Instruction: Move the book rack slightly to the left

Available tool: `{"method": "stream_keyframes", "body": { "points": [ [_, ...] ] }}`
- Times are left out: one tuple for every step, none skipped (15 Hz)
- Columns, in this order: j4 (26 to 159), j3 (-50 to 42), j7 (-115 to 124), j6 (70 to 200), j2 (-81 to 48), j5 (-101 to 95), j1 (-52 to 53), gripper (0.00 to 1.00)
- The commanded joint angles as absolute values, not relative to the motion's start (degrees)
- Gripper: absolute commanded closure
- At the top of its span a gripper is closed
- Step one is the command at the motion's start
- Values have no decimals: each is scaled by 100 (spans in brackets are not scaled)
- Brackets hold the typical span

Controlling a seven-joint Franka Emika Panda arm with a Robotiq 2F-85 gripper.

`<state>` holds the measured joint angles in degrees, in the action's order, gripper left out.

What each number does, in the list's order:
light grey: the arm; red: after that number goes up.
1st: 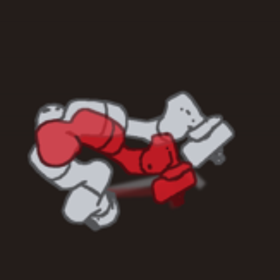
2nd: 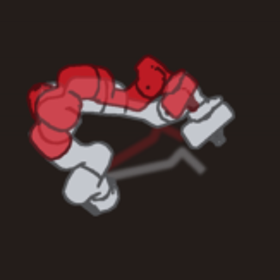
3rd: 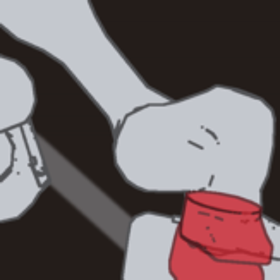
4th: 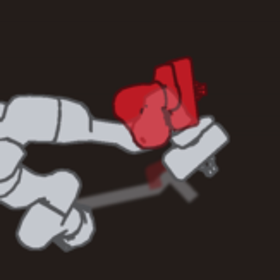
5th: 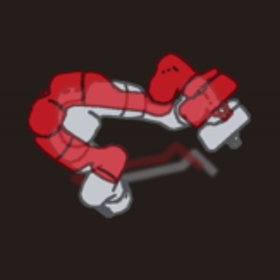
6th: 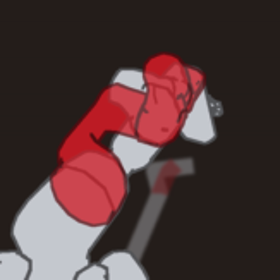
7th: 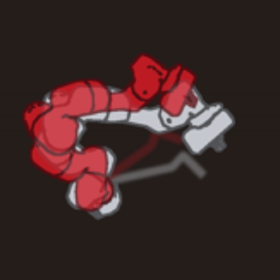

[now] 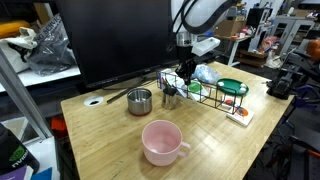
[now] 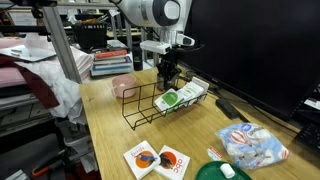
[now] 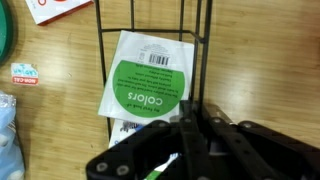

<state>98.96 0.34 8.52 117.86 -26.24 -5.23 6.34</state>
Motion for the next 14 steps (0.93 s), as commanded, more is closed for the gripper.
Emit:
{"method": "stream_keyframes", "body": {
  "points": [
    [10196, 125, 629, 11988, -2327, -504, 584, 98],
    [10201, 119, 640, 12015, -2339, -527, 589, 98],
    [10202, 113, 634, 12044, -2357, -562, 593, 98],
    [10201, 119, 547, 12082, -2389, -581, 583, 98],
    [10204, 137, 402, 12109, -2422, -590, 566, 98],
    [10219, 140, 291, 12115, -2437, -619, 565, 98],
    [10224, 129, 194, 12140, -2460, -644, 556, 98],
    [10224, 106, 132, 12190, -2475, -716, 567, 98],
    [10215, 111, 35, 12223, -2489, -706, 541, 98],
    [10205, 113, -50, 12276, -2516, -704, 515, 98],
    [10197, 117, -133, 12354, -2545, -685, 491, 98],
    [10165, 130, -220, 12394, -2609, -632, 456, 98],
    [10125, 129, -269, 12453, -2685, -614, 435, 98],
    [10079, 130, -300, 12502, -2760, -597, 417, 98]
  ]
}}
